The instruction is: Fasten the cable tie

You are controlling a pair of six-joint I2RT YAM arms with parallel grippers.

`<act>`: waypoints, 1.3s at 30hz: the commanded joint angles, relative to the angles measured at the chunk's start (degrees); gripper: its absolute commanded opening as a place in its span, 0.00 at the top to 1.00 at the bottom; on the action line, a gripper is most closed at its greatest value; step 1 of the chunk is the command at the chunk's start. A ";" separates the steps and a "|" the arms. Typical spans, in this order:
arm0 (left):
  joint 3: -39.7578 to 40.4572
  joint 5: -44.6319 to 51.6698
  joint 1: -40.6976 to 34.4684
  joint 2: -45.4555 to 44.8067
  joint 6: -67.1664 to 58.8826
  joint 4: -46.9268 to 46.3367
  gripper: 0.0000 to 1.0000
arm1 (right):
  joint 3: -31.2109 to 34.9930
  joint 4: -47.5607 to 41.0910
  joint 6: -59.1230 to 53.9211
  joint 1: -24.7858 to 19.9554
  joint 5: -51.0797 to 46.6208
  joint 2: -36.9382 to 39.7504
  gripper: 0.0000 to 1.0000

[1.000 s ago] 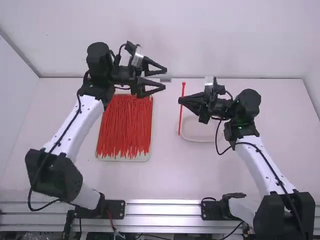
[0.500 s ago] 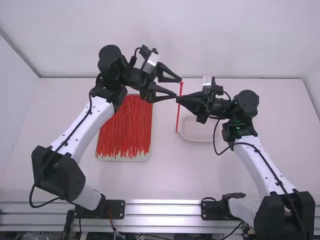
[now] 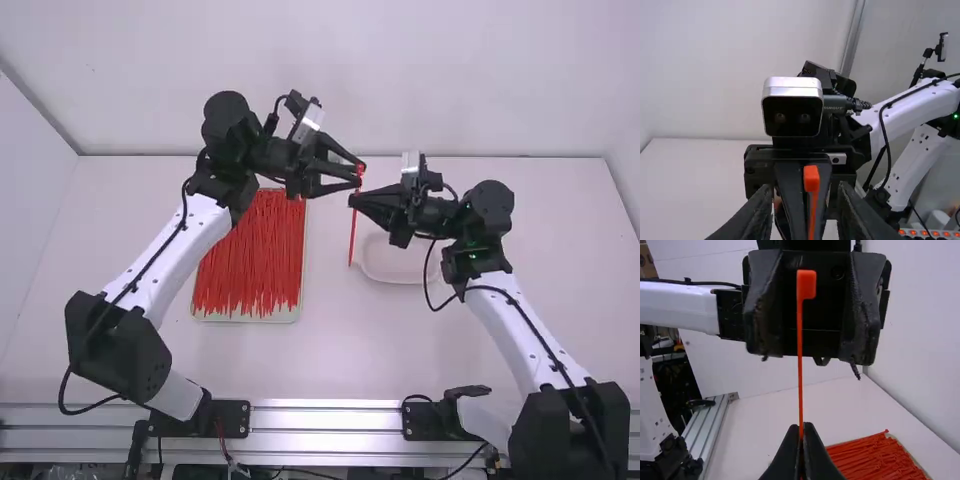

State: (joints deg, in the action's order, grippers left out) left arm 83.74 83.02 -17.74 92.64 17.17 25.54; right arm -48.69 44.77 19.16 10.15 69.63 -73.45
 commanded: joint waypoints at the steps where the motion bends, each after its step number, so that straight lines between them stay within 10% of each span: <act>1: 1.46 -0.02 -0.31 -0.37 0.37 0.15 0.75 | -1.55 0.28 0.09 0.11 -0.66 -0.28 1.00; 13: 1.49 -0.17 -0.26 -0.37 -3.37 -4.42 0.98 | -1.55 -0.22 -0.22 0.02 -0.66 -0.28 0.96; 14: 1.46 -0.15 -0.24 -0.37 -3.89 -5.18 0.98 | -1.53 -0.24 -0.48 0.02 -0.63 -0.28 0.88; 16: 1.46 -0.63 -0.26 -0.37 -7.21 -9.18 0.98 | -1.49 -2.51 -2.25 0.02 -0.68 -0.28 0.01; 27: 1.33 -7.45 4.26 -0.22 -24.09 -32.59 0.98 | -1.49 -23.50 -20.92 0.02 -0.66 -0.28 0.01; 39: -3.02 -7.19 6.03 4.70 -14.23 -21.75 0.98 | -1.25 -38.40 -33.03 2.43 -4.68 -0.28 0.01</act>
State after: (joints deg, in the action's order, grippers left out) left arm 82.24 75.09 -12.56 96.20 -2.28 1.89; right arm -48.80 7.46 -9.80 12.16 67.72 -73.54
